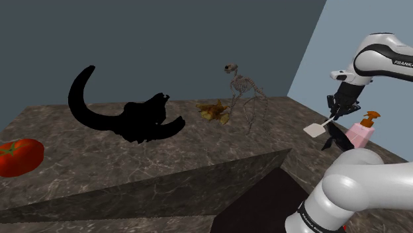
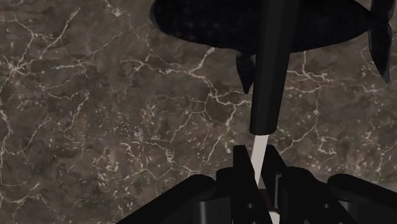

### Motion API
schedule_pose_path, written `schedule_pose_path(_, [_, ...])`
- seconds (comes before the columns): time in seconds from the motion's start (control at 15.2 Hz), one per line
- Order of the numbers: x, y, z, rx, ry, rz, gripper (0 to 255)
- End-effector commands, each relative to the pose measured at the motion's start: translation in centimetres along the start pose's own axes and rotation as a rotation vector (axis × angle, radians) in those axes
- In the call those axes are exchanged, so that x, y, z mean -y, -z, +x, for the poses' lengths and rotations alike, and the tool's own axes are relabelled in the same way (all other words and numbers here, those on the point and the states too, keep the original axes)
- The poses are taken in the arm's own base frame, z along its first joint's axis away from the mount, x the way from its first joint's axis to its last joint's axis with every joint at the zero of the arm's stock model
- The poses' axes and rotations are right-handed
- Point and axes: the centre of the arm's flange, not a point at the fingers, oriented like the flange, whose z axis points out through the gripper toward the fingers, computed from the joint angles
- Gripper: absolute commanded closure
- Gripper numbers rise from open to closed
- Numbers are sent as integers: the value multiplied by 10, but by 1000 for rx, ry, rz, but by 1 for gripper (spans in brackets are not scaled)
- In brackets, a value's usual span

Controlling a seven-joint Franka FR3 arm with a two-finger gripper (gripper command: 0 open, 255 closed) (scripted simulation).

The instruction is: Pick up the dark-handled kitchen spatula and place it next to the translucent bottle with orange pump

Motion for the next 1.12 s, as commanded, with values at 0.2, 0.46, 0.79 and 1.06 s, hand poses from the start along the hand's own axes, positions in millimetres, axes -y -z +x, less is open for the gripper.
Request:
schedule_pose_path(0.2, [0,-26,2,0,0,0,255])
schedule_pose_path(0.46, [0,-47,4,0,0,0,255])
schedule_pose_path(0.79, [0,-74,6,0,0,0,255])
schedule_pose_path(1.06, [0,-95,7,0,0,0,255])
